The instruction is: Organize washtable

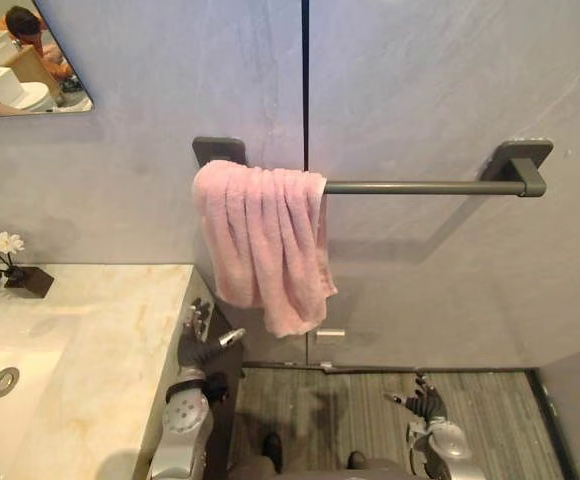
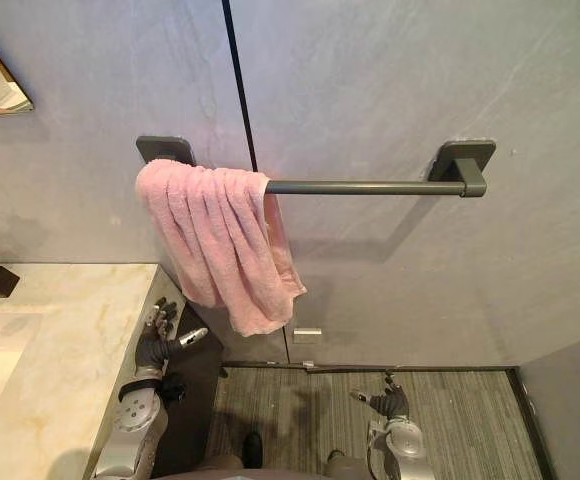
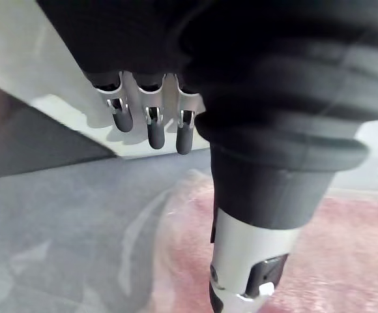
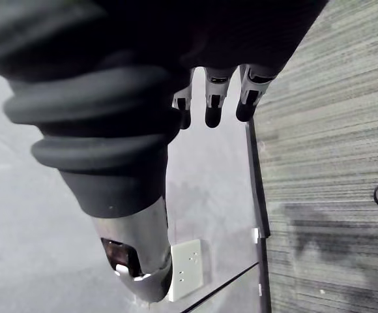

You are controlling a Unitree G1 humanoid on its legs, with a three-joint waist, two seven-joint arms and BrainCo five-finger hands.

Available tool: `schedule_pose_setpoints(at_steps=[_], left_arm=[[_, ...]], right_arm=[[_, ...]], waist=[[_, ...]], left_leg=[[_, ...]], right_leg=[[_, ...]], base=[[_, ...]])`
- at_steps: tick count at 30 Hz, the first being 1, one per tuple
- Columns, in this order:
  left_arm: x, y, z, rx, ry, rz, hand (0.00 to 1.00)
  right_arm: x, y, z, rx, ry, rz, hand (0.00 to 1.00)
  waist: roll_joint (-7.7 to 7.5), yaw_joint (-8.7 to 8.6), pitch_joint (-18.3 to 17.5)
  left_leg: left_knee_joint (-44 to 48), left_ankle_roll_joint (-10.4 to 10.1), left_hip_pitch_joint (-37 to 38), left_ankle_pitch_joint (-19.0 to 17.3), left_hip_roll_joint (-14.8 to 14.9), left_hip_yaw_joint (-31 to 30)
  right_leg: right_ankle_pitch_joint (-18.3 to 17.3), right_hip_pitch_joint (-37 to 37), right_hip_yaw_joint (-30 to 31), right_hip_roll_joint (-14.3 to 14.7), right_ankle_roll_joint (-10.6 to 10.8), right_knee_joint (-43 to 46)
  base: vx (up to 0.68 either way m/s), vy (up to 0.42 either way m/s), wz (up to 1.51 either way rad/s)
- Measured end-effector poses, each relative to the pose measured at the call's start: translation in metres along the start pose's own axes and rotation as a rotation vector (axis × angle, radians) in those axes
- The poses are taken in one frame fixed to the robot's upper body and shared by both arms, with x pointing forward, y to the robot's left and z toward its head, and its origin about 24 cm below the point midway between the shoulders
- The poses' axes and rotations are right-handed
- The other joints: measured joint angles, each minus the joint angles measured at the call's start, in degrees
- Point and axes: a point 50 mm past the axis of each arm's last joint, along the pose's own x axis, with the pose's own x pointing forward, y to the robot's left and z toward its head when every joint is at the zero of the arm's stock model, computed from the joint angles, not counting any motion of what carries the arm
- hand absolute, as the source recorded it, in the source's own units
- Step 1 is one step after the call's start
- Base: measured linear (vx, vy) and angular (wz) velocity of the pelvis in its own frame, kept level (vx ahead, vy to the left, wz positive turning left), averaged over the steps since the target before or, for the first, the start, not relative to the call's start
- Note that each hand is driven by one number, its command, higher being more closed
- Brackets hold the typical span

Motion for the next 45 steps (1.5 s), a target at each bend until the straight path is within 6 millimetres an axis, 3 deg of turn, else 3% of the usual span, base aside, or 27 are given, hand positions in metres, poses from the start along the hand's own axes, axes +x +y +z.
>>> schedule_pose_setpoints(at_steps=[5,9,14,15,24,30,36,38,45], left_arm=[[0.002,0.001,0.012,0.089,-0.073,0.002,0.00],[0.015,-0.001,0.028,0.133,-0.147,-0.014,0.00],[0.030,0.004,0.040,0.218,-0.204,-0.012,0.00],[0.034,0.004,0.041,0.226,-0.205,-0.011,1.00],[0.048,0.004,0.040,0.271,-0.189,-0.035,1.00],[0.051,0.001,0.041,0.271,-0.191,-0.059,1.00],[0.050,-0.002,0.042,0.255,-0.194,-0.078,1.00],[0.048,-0.008,0.041,0.238,-0.193,-0.113,1.00],[0.042,-0.021,0.038,0.220,-0.193,-0.161,1.00]], right_arm=[[-0.003,0.002,-0.005,-0.025,0.010,0.016,0.00],[-0.003,0.007,-0.004,-0.037,0.003,0.040,0.00],[-0.001,0.008,0.008,-0.051,-0.044,0.067,0.00],[-0.001,0.009,0.009,-0.065,-0.048,0.076,0.00],[0.001,0.011,0.018,-0.094,-0.083,0.108,0.00],[0.000,0.018,0.062,-0.095,-0.261,0.134,0.00],[-0.018,0.044,0.149,-0.204,-0.630,0.276,0.00],[-0.024,0.052,0.166,-0.218,-0.708,0.312,0.00],[-0.036,0.074,0.188,-0.285,-0.803,0.413,0.00]], waist=[[0.19,-0.25,-1.6],[0.23,-0.56,-1.8],[0.22,-1.99,-1.8],[0.22,-1.96,-1.8],[0.22,-3.22,-1.8],[0.14,-3.14,-1.9],[-0.06,-2.63,-2.0],[-0.26,-1.75,-2.1],[-0.62,-1.33,-2.3]], left_leg=[[0.0,0.0,0.1,0.0,0.0,-0.2],[0.0,0.0,0.5,0.0,0.0,-0.1],[0.0,0.0,0.8,0.0,0.0,0.8],[0.0,0.0,0.8,0.0,0.0,1.2],[-0.1,0.0,1.0,0.0,0.1,2.9],[-0.1,0.0,0.8,0.0,0.0,3.0],[-0.1,0.0,0.7,0.0,0.2,3.4],[-0.1,0.0,0.7,0.0,0.2,3.6],[-0.1,0.0,0.3,0.0,0.1,2.7]], right_leg=[[0.0,0.5,0.0,0.1,0.0,-0.9],[1.0,1.7,0.0,0.4,0.1,-2.6],[1.8,2.2,0.8,0.5,0.2,-3.9],[2.2,2.2,1.2,0.6,0.2,-4.3],[3.6,2.1,3.0,0.7,0.4,-5.8],[4.1,2.2,3.3,0.7,0.4,-6.6],[4.5,2.0,3.8,0.8,0.4,-6.7],[4.6,1.9,4.0,0.9,0.4,-6.7],[4.6,2.2,3.3,0.8,0.4,-6.6]], base=[[-0.01,-0.002,0.00],[0.00,0.000,0.00],[0.00,-0.004,-0.08],[-0.02,-0.003,-0.17],[-0.03,-0.004,-0.12],[-0.01,-0.002,-0.02],[0.00,-0.003,-0.02],[-0.01,-0.015,-0.06],[-0.01,-0.008,0.06]])
